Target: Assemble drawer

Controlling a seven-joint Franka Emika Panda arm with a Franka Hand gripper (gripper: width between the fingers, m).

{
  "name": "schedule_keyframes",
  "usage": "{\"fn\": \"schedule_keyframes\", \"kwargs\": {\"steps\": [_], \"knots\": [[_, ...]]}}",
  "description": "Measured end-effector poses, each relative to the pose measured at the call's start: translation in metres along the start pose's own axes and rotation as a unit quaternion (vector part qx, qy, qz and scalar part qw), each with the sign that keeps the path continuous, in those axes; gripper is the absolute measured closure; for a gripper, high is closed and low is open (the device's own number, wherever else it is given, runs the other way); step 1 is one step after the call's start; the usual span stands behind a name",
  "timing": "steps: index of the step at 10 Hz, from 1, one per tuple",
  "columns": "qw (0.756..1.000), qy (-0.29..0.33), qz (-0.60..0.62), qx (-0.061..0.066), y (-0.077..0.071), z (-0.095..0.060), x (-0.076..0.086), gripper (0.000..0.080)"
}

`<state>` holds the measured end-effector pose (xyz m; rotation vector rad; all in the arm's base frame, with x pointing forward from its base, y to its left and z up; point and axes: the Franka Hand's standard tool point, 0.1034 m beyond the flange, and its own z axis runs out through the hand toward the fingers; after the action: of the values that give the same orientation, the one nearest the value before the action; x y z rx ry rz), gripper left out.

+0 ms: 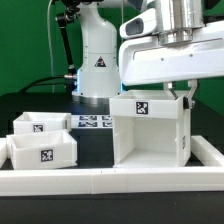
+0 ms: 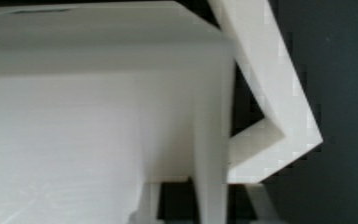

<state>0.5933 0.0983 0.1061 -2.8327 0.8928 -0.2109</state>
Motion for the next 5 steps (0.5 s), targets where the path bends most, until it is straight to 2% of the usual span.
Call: {"fn": "schedule_keyframes", "kwargs": {"steps": [3, 5], "knots": [[0.997, -0.001, 0.082, 0.011, -0.006, -0.001, 0.003, 0.0761], [0.991, 0.001, 0.131, 0.018, -0.010, 0.001, 0.014, 0.0761]]}}
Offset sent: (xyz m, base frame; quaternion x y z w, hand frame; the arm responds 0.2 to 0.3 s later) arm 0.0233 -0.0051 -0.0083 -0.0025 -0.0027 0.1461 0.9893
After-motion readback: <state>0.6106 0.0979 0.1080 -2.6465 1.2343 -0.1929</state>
